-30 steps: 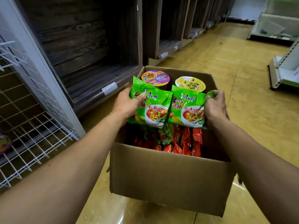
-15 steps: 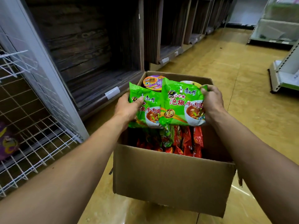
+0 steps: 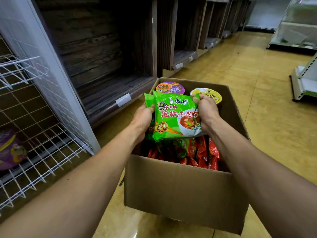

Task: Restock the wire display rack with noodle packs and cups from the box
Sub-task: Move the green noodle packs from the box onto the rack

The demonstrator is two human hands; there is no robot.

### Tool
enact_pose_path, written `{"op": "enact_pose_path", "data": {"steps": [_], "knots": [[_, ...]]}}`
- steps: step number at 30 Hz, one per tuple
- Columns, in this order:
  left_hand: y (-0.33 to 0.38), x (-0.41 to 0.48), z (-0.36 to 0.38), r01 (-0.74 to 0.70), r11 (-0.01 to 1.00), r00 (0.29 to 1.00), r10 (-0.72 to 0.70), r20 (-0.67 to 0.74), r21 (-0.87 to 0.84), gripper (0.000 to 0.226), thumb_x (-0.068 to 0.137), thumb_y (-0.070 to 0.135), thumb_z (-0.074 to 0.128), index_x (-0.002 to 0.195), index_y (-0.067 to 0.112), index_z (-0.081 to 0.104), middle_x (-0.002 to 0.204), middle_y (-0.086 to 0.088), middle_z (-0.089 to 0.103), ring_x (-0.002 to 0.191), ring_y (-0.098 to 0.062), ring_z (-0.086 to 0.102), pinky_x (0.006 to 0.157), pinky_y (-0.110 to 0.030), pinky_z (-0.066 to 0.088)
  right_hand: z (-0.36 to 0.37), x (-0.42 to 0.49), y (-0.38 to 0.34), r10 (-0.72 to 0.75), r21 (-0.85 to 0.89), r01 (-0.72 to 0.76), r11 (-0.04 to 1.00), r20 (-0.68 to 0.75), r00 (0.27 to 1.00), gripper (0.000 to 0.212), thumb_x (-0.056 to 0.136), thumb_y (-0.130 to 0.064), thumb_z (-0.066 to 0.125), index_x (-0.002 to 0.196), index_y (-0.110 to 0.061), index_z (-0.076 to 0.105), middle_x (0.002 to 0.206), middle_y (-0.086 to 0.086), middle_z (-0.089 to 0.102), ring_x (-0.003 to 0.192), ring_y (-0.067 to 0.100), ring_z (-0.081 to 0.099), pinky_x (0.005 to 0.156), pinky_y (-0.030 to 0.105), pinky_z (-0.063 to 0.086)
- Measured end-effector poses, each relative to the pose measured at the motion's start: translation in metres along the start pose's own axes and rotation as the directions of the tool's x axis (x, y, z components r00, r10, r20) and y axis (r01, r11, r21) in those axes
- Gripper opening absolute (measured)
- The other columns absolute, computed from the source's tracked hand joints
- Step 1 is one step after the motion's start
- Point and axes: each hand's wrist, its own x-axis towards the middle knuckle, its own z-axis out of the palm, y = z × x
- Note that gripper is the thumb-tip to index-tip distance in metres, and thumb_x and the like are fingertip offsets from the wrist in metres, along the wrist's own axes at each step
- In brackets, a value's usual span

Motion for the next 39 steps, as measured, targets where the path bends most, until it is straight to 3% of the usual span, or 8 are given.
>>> {"op": "enact_pose_path", "data": {"steps": [4,9,16,19,24,31,35,39], "knots": [[0.004,-0.011,0.000,0.033,0.999,0.999,-0.032,0.010,-0.042,0.033,0.108,0.030,0.039,0.123,0.014,0.065,0.065,0.004,0.069,0.046,-0.005,0.065,0.042,-0.016,0.048,0.003,-0.003,0.000,0.019,-0.007,-0.018,1.000,0.070,0.997,0.018,0.103,-0.007,0.050,0.096,-0.016,0.063,0.093,0.011,0.071,0.078,0.021,0.070,0.073,0.034,0.058],[0.017,-0.017,0.010,-0.003,0.997,0.993,0.012,0.120,-0.071,0.063,0.093,0.074,0.040,0.128,0.026,0.061,0.098,0.000,0.079,0.086,-0.017,0.077,0.081,-0.037,0.061,0.008,-0.004,-0.001,0.006,-0.002,-0.006,1.000,-0.043,0.999,0.022,0.103,-0.009,0.050,0.092,-0.022,0.063,0.107,0.016,0.073,0.096,0.030,0.073,0.087,0.045,0.060],[0.014,-0.017,0.008,-0.102,0.991,0.990,0.110,0.091,-0.088,0.046,0.085,0.033,0.080,0.124,0.017,0.062,0.102,-0.005,0.078,0.088,-0.022,0.077,0.083,-0.040,0.061,0.014,-0.007,-0.006,-0.059,0.008,0.059,0.998,-0.044,0.997,0.011,0.099,-0.029,0.060,0.102,-0.021,0.066,0.107,0.012,0.073,0.091,0.026,0.073,0.081,0.041,0.062],[0.015,-0.013,0.002,-0.108,0.988,0.991,0.116,0.064,-0.113,0.045,0.083,0.036,0.081,0.119,0.017,0.062,0.098,-0.005,0.079,0.087,-0.023,0.077,0.085,-0.043,0.061,0.014,-0.011,-0.008,-0.058,0.013,0.057,0.998,0.070,0.996,0.040,0.086,-0.051,0.072,0.114,-0.024,0.060,0.111,0.008,0.072,0.095,0.026,0.074,0.084,0.044,0.061],[0.016,-0.013,-0.007,-0.125,0.980,0.991,0.130,0.028,-0.152,0.047,0.083,0.035,0.081,0.121,0.014,0.064,0.098,-0.007,0.079,0.087,-0.025,0.077,0.081,-0.043,0.062,0.020,-0.012,-0.008,-0.057,0.054,0.049,0.997,0.157,0.986,0.060,0.067,-0.050,0.084,0.114,-0.020,0.062,0.119,0.014,0.070,0.097,0.030,0.074,0.087,0.052,0.060],[0.017,-0.015,-0.018,-0.095,0.976,0.995,0.096,-0.006,-0.196,0.041,0.088,0.032,0.077,0.120,0.009,0.068,0.098,-0.010,0.079,0.082,-0.023,0.077,0.068,-0.033,0.061,0.012,-0.012,-0.007,0.088,0.076,-0.134,0.988,0.437,0.895,0.048,0.100,-0.052,0.051,0.123,-0.012,0.067,0.111,0.012,0.076,0.097,0.025,0.075,0.074,0.035,0.062],[0.016,-0.015,-0.019,-0.108,0.979,0.994,0.112,0.016,-0.172,0.047,0.087,0.035,0.077,0.125,0.009,0.065,0.101,-0.010,0.078,0.087,-0.027,0.077,0.074,-0.037,0.061,0.016,-0.010,-0.004,0.022,0.051,-0.042,0.998,0.346,0.938,0.033,0.103,-0.040,0.052,0.117,-0.014,0.067,0.108,0.010,0.077,0.100,0.028,0.074,0.090,0.045,0.059],[0.018,-0.015,-0.016,-0.138,0.980,0.989,0.145,0.038,-0.143,0.048,0.086,0.037,0.078,0.124,0.011,0.063,0.101,-0.009,0.078,0.089,-0.026,0.077,0.080,-0.041,0.062,0.017,-0.011,-0.003,-0.052,0.081,0.034,0.996,0.240,0.969,0.021,0.105,-0.022,0.053,0.090,-0.015,0.066,0.079,0.001,0.077,0.074,0.018,0.074,0.075,0.034,0.060]]}}
